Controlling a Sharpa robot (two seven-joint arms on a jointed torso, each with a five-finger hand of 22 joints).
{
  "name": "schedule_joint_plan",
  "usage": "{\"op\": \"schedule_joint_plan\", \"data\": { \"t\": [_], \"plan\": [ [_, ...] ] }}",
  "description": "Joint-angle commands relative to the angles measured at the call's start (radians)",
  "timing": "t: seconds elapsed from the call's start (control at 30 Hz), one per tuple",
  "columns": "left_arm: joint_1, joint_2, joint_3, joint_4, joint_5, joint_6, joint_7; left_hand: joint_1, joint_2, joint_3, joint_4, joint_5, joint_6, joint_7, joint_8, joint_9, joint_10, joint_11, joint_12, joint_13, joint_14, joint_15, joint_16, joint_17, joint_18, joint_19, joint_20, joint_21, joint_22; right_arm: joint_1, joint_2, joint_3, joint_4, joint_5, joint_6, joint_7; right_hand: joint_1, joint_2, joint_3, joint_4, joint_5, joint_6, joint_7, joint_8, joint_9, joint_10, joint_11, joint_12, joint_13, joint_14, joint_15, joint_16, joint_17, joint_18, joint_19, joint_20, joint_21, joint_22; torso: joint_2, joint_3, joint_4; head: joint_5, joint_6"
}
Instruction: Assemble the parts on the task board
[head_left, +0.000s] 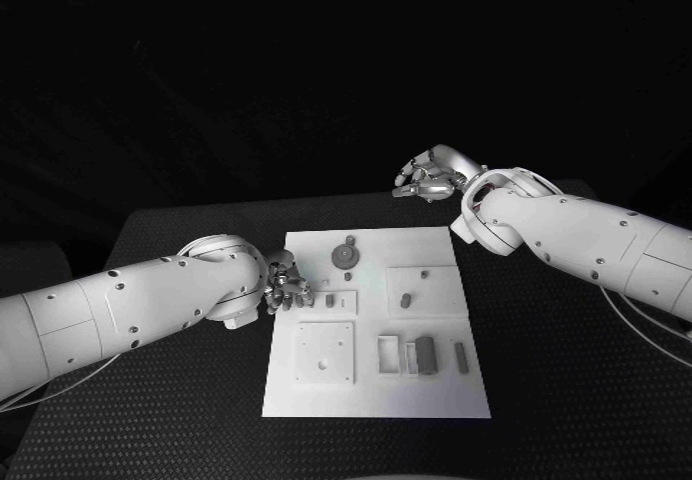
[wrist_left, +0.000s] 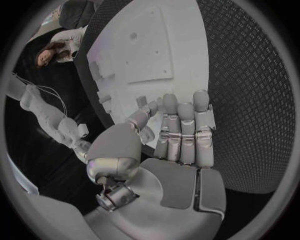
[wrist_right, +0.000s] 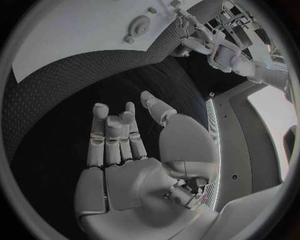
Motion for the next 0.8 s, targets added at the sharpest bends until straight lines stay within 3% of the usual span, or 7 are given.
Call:
{"op": "schedule_joint_plan", "data": {
  "t": [0.03,0.47,0.8],
  "plan": [
    [-0.003,-0.004,-0.004,-0.012,0.009,0.011,-0.020,0.002,0.000,0.026,-0.005,0.040,0.031,-0.021,0.006,0.003,0.034,-0.037,0.007,0.002,0.007,-0.009,0.005,0.000,0.020,0.002,-0.008,0.007,0.026,-0.001,0.001,0.000,0.001,-0.002,0.011,0.011,-0.001,0.005,-0.002,-0.003,0.006,-0.001,0.005,-0.005,0.000,-0.006,-0.002,0.005,-0.001,-0.008,-0.002,0.000,-0.001,0.016,-0.006,0.002,-0.004,0.015,0.000,0.0004,-0.0006,0.000,0.001],
    [-0.003,-0.001,-0.004,-0.013,0.017,0.020,-0.013,0.004,-0.003,0.028,-0.005,0.044,0.033,-0.022,0.007,0.004,0.034,-0.038,0.012,0.004,0.007,-0.010,0.009,0.000,0.020,0.001,-0.008,0.012,0.026,-0.001,0.001,0.000,0.000,-0.002,0.011,0.011,-0.001,0.005,-0.002,-0.003,0.006,-0.001,0.005,-0.005,0.000,-0.006,-0.002,0.005,-0.002,-0.009,-0.002,0.000,-0.001,0.016,-0.006,0.002,-0.004,0.015,0.000,0.0007,-0.0002,0.000,0.000],
    [-0.003,-0.001,-0.004,-0.019,0.017,0.034,-0.012,0.007,-0.011,0.031,-0.005,0.076,0.039,-0.024,0.009,0.008,0.034,-0.040,0.024,0.011,0.007,-0.012,0.023,0.001,0.020,-0.002,-0.010,0.027,0.026,-0.001,0.002,0.000,0.000,-0.002,0.012,0.011,-0.001,0.005,-0.002,-0.003,0.006,-0.001,0.005,-0.006,0.000,-0.006,-0.002,0.005,-0.002,-0.009,-0.002,0.000,-0.002,0.016,-0.006,0.002,-0.004,0.015,0.000,0.0008,-0.0002,0.000,-0.001]
  ]
}}
